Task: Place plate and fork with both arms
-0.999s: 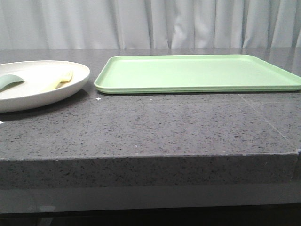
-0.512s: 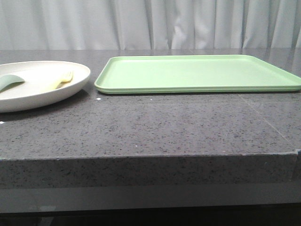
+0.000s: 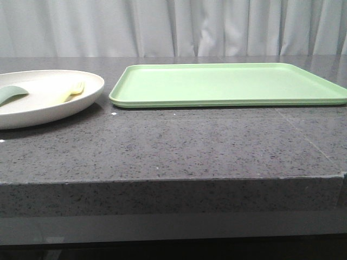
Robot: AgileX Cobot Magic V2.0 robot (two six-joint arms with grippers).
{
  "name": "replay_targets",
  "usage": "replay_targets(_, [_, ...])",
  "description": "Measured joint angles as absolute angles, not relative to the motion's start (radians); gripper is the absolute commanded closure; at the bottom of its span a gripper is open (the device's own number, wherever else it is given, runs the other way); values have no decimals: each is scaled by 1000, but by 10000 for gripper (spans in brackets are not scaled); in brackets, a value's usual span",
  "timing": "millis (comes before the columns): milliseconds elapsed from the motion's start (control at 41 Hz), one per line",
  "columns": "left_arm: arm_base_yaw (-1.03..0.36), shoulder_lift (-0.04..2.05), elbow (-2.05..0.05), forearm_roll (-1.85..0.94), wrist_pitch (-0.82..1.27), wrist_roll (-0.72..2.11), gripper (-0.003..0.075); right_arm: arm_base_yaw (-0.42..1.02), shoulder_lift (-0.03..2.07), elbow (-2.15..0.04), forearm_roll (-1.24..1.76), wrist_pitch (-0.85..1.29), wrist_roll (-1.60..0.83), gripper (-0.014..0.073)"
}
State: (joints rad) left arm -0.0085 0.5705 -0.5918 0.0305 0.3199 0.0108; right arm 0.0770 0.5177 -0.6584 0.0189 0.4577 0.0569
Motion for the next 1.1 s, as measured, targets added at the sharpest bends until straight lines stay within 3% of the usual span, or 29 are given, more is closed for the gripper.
replay_targets(73, [-8,573,-592,30,320,11,540,77,518,-658,19,459,57,398])
replay_targets(171, [-8,573,-592,30,320,11,293,77,518,-658,19,462,57,207])
replay_targets(268, [-8,573,-592,23,320,11,106,77,518,-658,19,462,57,94])
replay_targets(317, [-8,573,-592,13,320,11,58,77,518,-658,19,462,57,62])
replay_targets(780, [-8,619,-600,0,320,11,48,77,518,-658,19,462,57,46])
replay_targets(1096, [-8,920,-816,-5,474,11,48,77,518,-658,19,462,57,46])
